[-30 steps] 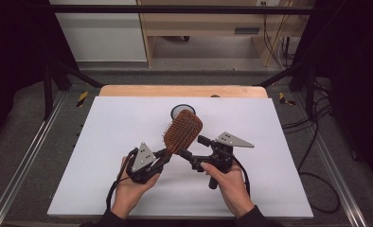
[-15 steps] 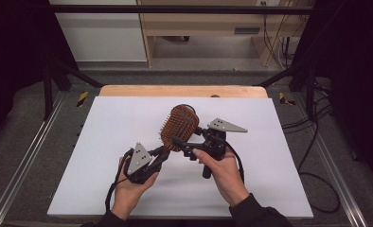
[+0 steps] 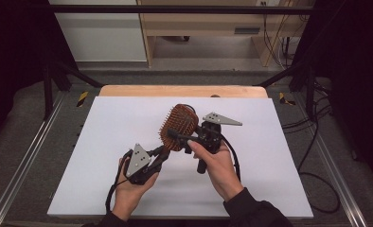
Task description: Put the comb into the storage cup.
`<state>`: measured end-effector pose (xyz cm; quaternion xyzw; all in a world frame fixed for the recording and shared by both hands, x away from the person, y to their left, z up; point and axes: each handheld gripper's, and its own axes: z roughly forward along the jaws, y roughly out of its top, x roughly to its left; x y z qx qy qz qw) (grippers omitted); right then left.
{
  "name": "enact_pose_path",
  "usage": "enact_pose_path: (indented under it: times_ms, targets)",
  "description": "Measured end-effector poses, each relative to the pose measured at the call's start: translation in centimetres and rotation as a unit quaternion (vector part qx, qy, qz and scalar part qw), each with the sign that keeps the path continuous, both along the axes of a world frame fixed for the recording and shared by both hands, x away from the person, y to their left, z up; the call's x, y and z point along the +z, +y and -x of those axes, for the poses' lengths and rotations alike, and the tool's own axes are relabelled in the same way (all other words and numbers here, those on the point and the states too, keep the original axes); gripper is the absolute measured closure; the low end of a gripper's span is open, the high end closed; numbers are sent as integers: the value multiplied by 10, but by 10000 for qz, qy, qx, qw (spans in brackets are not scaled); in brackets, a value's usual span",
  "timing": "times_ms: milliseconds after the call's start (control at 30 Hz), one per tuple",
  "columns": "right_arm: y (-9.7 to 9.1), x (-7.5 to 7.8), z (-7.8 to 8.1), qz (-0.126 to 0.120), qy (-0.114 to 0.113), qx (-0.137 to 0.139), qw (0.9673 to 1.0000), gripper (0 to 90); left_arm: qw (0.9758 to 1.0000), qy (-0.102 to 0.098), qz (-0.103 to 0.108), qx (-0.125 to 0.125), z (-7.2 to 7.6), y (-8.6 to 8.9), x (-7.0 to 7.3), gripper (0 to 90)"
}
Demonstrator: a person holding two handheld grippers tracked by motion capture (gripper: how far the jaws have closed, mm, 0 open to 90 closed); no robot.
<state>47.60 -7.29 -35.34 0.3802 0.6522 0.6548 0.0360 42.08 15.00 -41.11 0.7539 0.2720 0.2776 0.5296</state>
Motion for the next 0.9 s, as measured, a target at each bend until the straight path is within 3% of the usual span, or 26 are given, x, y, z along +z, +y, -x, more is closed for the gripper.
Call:
enact_pose_path:
  times_ms: [167,267,567,900]
  targets:
    - [1,-2,0,-63,10,-16,10000,407,10000,28,31,3,0,-1,-2,726]
    - [0,-5,0,-178,68,-35,9998,411,10000,26,17,35,0,-1,-3,727]
    - [-1,-8,4,-175,42,-40,9998,427,10000,26,53,80,1,-3,-3,727]
    - [1,-13,-1,-255,189,-93,9995,495,9994,217,234,159,-5,-3,-13,716]
